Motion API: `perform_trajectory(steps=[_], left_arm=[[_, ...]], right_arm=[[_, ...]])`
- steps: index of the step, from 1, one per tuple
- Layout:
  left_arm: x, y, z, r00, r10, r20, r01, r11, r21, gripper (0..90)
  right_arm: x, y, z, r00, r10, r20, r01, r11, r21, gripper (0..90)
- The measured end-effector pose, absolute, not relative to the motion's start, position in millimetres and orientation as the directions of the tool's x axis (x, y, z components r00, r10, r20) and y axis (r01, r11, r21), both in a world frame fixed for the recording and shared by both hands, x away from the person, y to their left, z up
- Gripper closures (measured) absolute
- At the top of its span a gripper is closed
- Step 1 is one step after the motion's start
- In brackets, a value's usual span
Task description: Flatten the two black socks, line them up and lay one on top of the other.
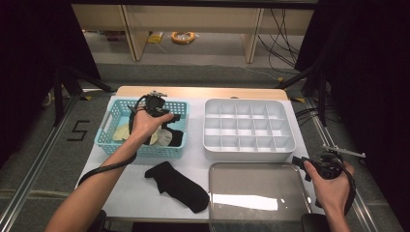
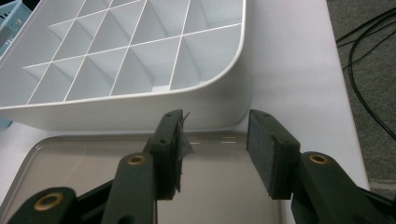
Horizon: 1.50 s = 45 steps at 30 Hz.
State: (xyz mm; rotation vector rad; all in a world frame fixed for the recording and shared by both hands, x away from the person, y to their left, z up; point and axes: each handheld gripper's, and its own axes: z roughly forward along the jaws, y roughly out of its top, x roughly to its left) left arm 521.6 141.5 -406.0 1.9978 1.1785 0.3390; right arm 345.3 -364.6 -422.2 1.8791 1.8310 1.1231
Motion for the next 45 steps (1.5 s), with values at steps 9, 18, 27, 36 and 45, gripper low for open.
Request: perform_trajectory(steps=[9,18,27,36,45], left_arm=[[530.4,139.8,-418.8,0.516,0.845,-0.14,0.674,-0.299,0.675,44.4],[534.1,139.2,-429.3,0.53,0.836,-0.142,0.722,-0.357,0.592,45.6],[538.1,135.7,-432.5,0.528,0.839,-0.129,0.749,-0.389,0.537,45.5],[543.0,132.8,-434.3,0.534,0.839,-0.107,0.75,-0.411,0.519,45.3],[549.0,130.9,-439.3,0.535,0.84,-0.091,0.755,-0.428,0.497,45.3]], right_arm=[[345.2,-365.3,-422.2,-0.107,0.949,0.297,0.724,-0.131,0.677,56.9],[346.8,-363.5,-424.6,-0.115,0.941,0.319,0.72,-0.142,0.68,56.8],[346.1,-361.3,-424.2,-0.096,0.934,0.345,0.728,-0.17,0.664,56.7],[346.6,-360.7,-424.7,-0.093,0.934,0.346,0.726,-0.174,0.665,56.7],[346.2,-360.5,-423.7,-0.09,0.928,0.36,0.735,-0.182,0.654,56.7]])
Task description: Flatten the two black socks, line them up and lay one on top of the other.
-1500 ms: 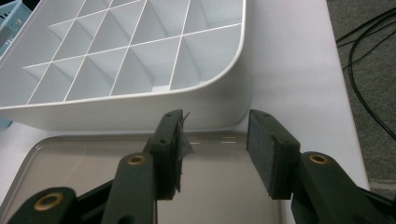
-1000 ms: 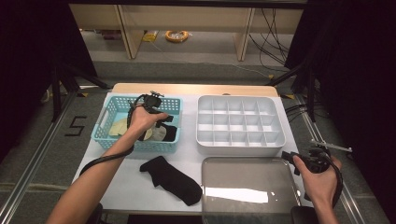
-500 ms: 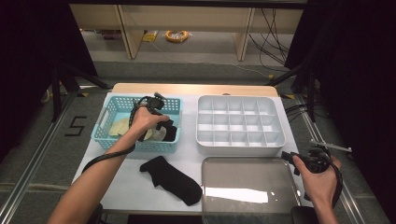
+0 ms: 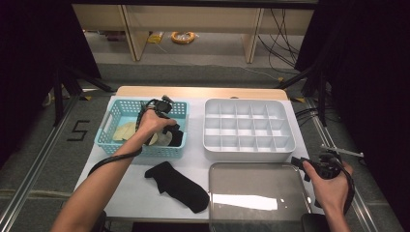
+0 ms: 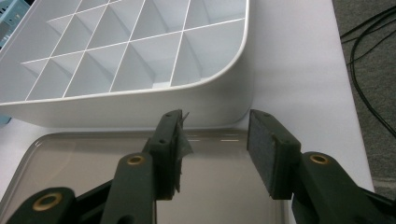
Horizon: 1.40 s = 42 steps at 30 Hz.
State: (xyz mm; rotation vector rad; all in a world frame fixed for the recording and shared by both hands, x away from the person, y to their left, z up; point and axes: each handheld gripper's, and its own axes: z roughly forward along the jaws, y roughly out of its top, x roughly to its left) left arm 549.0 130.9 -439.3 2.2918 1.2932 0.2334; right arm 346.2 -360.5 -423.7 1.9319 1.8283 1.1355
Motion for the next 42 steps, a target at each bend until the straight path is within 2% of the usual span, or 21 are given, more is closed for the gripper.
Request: perform_trajectory(steps=[5,8,11,12,16,20,31,35,42], left_arm=[[551.2,129.8,-441.9,0.544,0.836,-0.079,0.752,-0.443,0.487,45.2],[552.0,128.1,-443.4,0.53,0.841,-0.107,0.77,-0.425,0.475,45.1],[554.7,128.8,-445.4,0.551,0.83,-0.092,0.76,-0.453,0.466,45.1],[552.4,126.4,-447.1,0.516,0.848,-0.12,0.785,-0.412,0.464,45.1],[555.6,128.0,-448.3,0.562,0.823,-0.081,0.756,-0.471,0.454,45.2],[554.5,123.4,-451.2,0.527,0.841,-0.125,0.786,-0.425,0.45,45.0],[558.7,124.5,-456.6,0.518,0.843,-0.146,0.798,-0.414,0.438,45.3],[559.3,123.3,-458.5,0.519,0.842,-0.146,0.799,-0.417,0.433,45.7],[558.7,120.0,-461.3,0.548,0.827,-0.122,0.783,-0.456,0.423,53.2]], right_arm=[[346.7,-363.4,-424.2,-0.115,0.937,0.329,0.728,-0.146,0.67,56.7],[346.1,-360.6,-423.8,-0.091,0.928,0.361,0.734,-0.182,0.654,56.7],[346.1,-360.7,-423.8,-0.094,0.928,0.36,0.733,-0.18,0.656,56.7],[346.3,-361.5,-424.1,-0.102,0.931,0.351,0.73,-0.17,0.662,56.7],[347.0,-363.1,-424.9,-0.117,0.936,0.332,0.726,-0.148,0.671,56.6],[345.5,-360.0,-422.9,-0.095,0.925,0.369,0.739,-0.183,0.648,56.7],[347.0,-362.7,-425.5,-0.118,0.94,0.321,0.725,-0.14,0.675,56.7],[345.5,-360.1,-423.5,-0.093,0.928,0.361,0.738,-0.18,0.651,56.6],[346.8,-360.1,-425.1,-0.096,0.931,0.352,0.735,-0.173,0.656,56.7]])
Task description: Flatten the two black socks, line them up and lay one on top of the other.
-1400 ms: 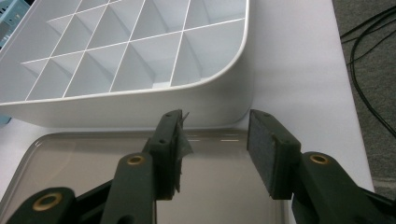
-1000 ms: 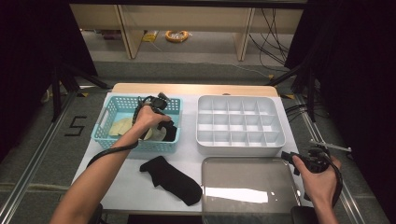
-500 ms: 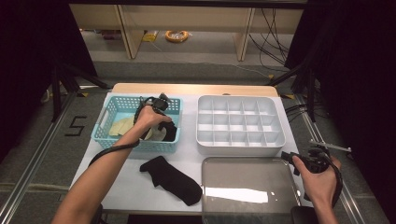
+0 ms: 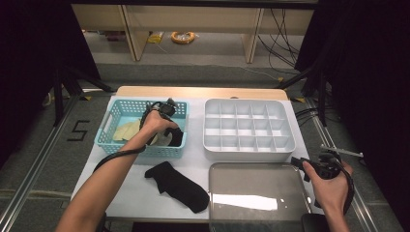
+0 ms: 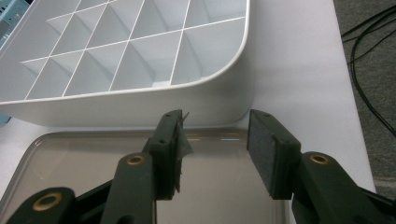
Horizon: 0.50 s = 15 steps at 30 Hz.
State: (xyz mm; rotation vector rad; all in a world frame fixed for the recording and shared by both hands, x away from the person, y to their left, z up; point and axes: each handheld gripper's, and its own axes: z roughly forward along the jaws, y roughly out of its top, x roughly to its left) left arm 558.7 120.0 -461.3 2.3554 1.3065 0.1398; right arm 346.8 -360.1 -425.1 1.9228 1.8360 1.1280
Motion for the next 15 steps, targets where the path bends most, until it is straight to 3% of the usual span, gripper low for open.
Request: perform_trajectory(steps=[8,12,15], left_arm=[[556.8,116.3,-460.5,0.595,0.799,-0.087,0.753,-0.516,0.408,66.0],[556.6,115.5,-459.2,0.622,0.779,-0.08,0.739,-0.549,0.391,75.8],[556.4,115.4,-458.7,0.619,0.78,-0.09,0.743,-0.546,0.387,83.1]], right_arm=[[346.5,-362.4,-424.8,-0.117,0.936,0.332,0.728,-0.147,0.67,56.7],[346.0,-359.9,-424.3,-0.102,0.925,0.366,0.736,-0.177,0.653,56.7],[346.3,-362.2,-424.6,-0.115,0.937,0.331,0.729,-0.147,0.669,56.7]])
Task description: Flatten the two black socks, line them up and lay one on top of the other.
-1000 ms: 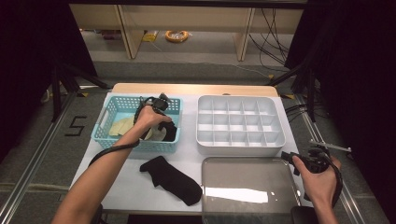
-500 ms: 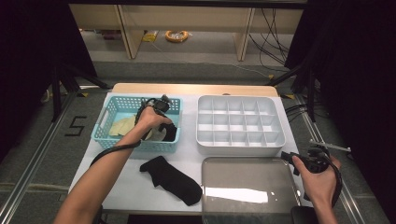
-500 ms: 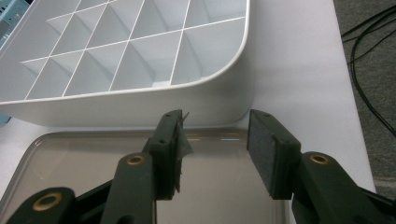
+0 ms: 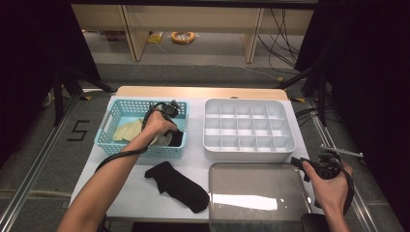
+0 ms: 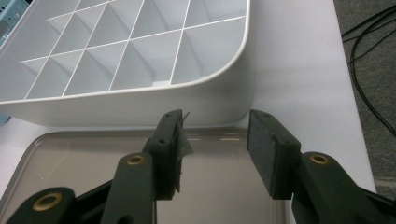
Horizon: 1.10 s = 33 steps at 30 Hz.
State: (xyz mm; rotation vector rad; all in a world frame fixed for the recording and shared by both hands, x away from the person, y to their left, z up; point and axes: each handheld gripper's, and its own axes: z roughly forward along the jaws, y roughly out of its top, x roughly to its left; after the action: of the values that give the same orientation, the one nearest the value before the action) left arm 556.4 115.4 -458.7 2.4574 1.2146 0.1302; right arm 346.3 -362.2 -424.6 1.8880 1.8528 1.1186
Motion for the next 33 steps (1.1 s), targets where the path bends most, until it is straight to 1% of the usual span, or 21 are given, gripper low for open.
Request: perform_trajectory(steps=[3,4,6,8,11,12,13,16,21,23,24,26,28,31,32,33], left_arm=[[555.8,115.3,-458.4,0.604,0.792,-0.092,0.749,-0.525,0.403,85.4],[555.7,115.6,-457.8,0.602,0.793,-0.088,0.749,-0.524,0.406,85.8],[556.0,117.6,-454.8,0.612,0.787,-0.077,0.739,-0.535,0.409,86.2],[554.9,118.4,-451.0,0.6,0.796,-0.079,0.741,-0.516,0.429,86.3],[554.0,123.1,-442.4,0.617,0.784,-0.062,0.715,-0.526,0.46,86.3],[553.0,124.5,-439.7,0.612,0.788,-0.059,0.712,-0.518,0.473,86.3],[551.9,126.1,-436.8,0.61,0.79,-0.06,0.709,-0.511,0.485,86.3],[546.9,131.7,-427.4,0.605,0.794,-0.064,0.696,-0.488,0.527,86.3],[536.1,145.9,-415.5,0.58,0.809,-0.095,0.683,-0.42,0.597,86.4],[531.1,151.7,-410.0,0.574,0.813,-0.098,0.668,-0.395,0.631,86.4],[528.8,154.6,-407.1,0.577,0.811,-0.1,0.657,-0.388,0.647,86.4],[523.6,159.9,-402.5,0.575,0.811,-0.108,0.637,-0.362,0.68,86.4],[518.0,164.8,-398.9,0.57,0.813,-0.12,0.618,-0.329,0.714,86.4],[511.9,174.1,-398.1,0.568,0.812,-0.136,0.59,-0.285,0.756,86.4],[509.4,177.2,-398.6,0.557,0.816,-0.155,0.591,-0.258,0.765,86.4],[507.4,181.0,-399.0,0.552,0.819,-0.16,0.585,-0.243,0.774,86.4]], right_arm=[[344.8,-363.8,-422.2,-0.112,0.943,0.313,0.733,-0.135,0.667,56.7],[345.7,-362.9,-423.6,-0.12,0.933,0.338,0.729,-0.149,0.669,56.7],[346.8,-362.9,-425.8,-0.114,0.939,0.325,0.724,-0.146,0.674,56.7],[346.1,-363.6,-425.0,-0.116,0.938,0.327,0.727,-0.145,0.671,56.7],[346.5,-363.1,-425.2,-0.115,0.937,0.331,0.724,-0.148,0.673,56.7],[345.9,-361.2,-424.6,-0.098,0.931,0.353,0.731,-0.173,0.66,56.7],[346.4,-362.9,-425.0,-0.116,0.937,0.331,0.725,-0.148,0.672,56.7],[345.0,-363.7,-423.3,-0.112,0.945,0.309,0.733,-0.131,0.668,56.7],[346.4,-362.5,-425.5,-0.117,0.938,0.327,0.724,-0.145,0.675,56.7],[345.5,-363.6,-423.9,-0.116,0.948,0.297,0.728,-0.123,0.675,56.7],[346.7,-361.7,-425.7,-0.116,0.94,0.32,0.723,-0.141,0.677,56.7],[345.4,-357.9,-424.2,-0.076,0.934,0.35,0.737,-0.184,0.65,56.7],[345.9,-360.6,-424.2,-0.1,0.943,0.318,0.734,-0.145,0.664,56.7],[346.4,-360.2,-425.2,-0.109,0.938,0.328,0.729,-0.149,0.668,56.7],[347.5,-362.4,-426.5,-0.136,0.945,0.298,0.71,-0.117,0.694,56.7],[346.0,-358.9,-424.8,-0.098,0.934,0.344,0.731,-0.166,0.661,56.7]])
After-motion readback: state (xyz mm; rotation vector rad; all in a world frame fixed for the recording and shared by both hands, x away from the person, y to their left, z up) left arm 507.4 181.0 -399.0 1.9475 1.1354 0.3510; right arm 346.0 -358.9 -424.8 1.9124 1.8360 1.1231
